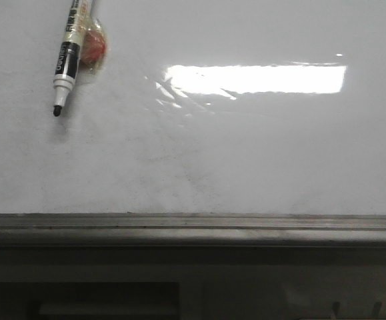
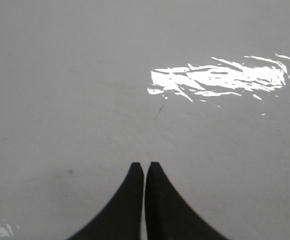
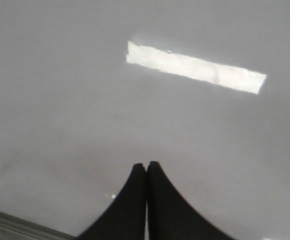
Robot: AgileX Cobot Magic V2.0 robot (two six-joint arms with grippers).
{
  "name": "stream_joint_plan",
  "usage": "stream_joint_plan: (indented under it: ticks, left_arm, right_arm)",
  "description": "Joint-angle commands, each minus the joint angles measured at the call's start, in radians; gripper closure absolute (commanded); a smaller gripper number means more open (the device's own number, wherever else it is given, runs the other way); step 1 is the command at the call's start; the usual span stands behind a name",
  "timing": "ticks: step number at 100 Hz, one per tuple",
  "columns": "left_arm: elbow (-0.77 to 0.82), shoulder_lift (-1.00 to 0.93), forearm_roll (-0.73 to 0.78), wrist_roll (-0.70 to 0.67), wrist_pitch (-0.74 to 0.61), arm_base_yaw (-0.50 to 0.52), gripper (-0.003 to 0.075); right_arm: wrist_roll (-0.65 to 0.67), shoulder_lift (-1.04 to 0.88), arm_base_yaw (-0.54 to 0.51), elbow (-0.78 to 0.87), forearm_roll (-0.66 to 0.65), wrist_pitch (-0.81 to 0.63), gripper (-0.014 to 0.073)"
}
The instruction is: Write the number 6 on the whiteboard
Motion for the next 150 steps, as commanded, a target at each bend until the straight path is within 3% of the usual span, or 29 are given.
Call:
stream_joint_plan:
  ticks: [1,14,36,54,71,88,105,116,139,146,150]
  left_arm:
    - [0.049,-0.032,-0.011,-0.007,-0.073,0.003,0.0740]
    - [0.049,-0.032,-0.012,-0.007,-0.073,0.003,0.0741]
    - [0.049,-0.032,-0.074,-0.007,-0.071,0.003,0.0740]
    - [0.049,-0.032,-0.345,-0.007,-0.071,0.003,0.0741]
    - [0.041,-0.032,-0.677,-0.007,-0.073,0.003,0.0741]
    - [-0.049,-0.022,-0.699,-0.006,0.028,0.003,0.0741]
    - [-0.268,0.095,-0.522,0.001,0.254,0.003,0.0741]
    - [-0.410,0.213,-0.474,0.087,0.401,0.003,0.0741]
    - [-0.551,0.393,-0.484,0.151,0.484,-0.045,0.0739]
    - [-0.556,0.418,-0.484,0.171,0.486,-0.085,0.0728]
    - [-0.556,0.431,-0.490,0.186,0.486,-0.109,0.0696]
  right_arm:
    - [-0.002,-0.019,0.002,0.024,-0.010,-0.085,0.0648]
    - [-0.002,-0.019,0.002,0.024,0.009,-0.092,0.0648]
    - [-0.002,-0.019,0.002,0.024,0.220,-0.096,0.0648]
    - [-0.002,-0.019,0.002,0.024,0.372,-0.113,0.0648]
    - [-0.002,-0.019,0.002,0.017,0.653,-0.126,0.0648]
    - [-0.002,-0.014,0.002,-0.074,0.654,-0.025,0.0646]
    - [-0.002,0.091,0.002,-0.232,0.589,0.177,0.0645]
    - [-0.002,0.241,0.002,-0.350,0.534,0.326,0.0646]
    - [-0.029,0.462,0.002,-0.493,0.510,0.396,0.0642]
    - [-0.040,0.482,0.004,-0.509,0.510,0.411,0.0583]
    - [-0.040,0.487,0.004,-0.513,0.510,0.419,0.0504]
